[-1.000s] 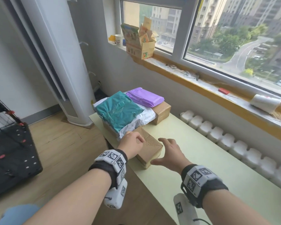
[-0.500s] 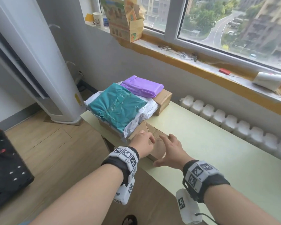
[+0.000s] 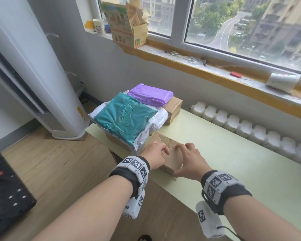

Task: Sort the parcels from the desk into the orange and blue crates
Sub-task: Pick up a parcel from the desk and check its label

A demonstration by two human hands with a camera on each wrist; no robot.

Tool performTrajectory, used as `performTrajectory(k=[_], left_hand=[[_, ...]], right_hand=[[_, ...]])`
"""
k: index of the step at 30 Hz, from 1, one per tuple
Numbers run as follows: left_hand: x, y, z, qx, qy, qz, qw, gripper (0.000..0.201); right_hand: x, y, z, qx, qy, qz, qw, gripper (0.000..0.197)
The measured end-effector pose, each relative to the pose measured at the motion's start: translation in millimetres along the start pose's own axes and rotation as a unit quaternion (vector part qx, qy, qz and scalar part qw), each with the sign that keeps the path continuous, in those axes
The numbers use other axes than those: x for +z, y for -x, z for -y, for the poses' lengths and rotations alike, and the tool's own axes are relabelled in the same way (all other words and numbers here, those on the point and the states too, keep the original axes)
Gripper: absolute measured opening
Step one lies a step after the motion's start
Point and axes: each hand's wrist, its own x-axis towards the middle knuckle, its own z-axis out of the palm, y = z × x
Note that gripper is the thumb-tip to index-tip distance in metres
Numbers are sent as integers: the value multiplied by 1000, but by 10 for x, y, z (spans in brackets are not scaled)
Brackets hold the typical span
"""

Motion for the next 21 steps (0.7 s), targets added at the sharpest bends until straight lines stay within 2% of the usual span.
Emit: performTrajectory(k=[3,8,12,15,18,21], left_hand=[[-94,-8,-74,22,-2,-1,1000,44],[-279,-58,-296,54,0,-22,998,57],[-365,-118,-505,86,-16,2,996,95],[-370,-133,-657,123,-37,-8,992,120],[-364,-164,-781,166,-75,-49,982,128],[-375,-205,-896,190,-85,-82,975,122]], right_hand=[[-219,9,-13,16,-55,10,998,95],[-693,49,-15,66,-158,-52,984,78],[-1024,96,-113,101,-246,-145,953,72],[-1257,163,-163,125,-310,-206,920,71],[-1430,237,-183,128,-344,-235,900,72],[-1519,300,-204,124,-345,-244,898,70]])
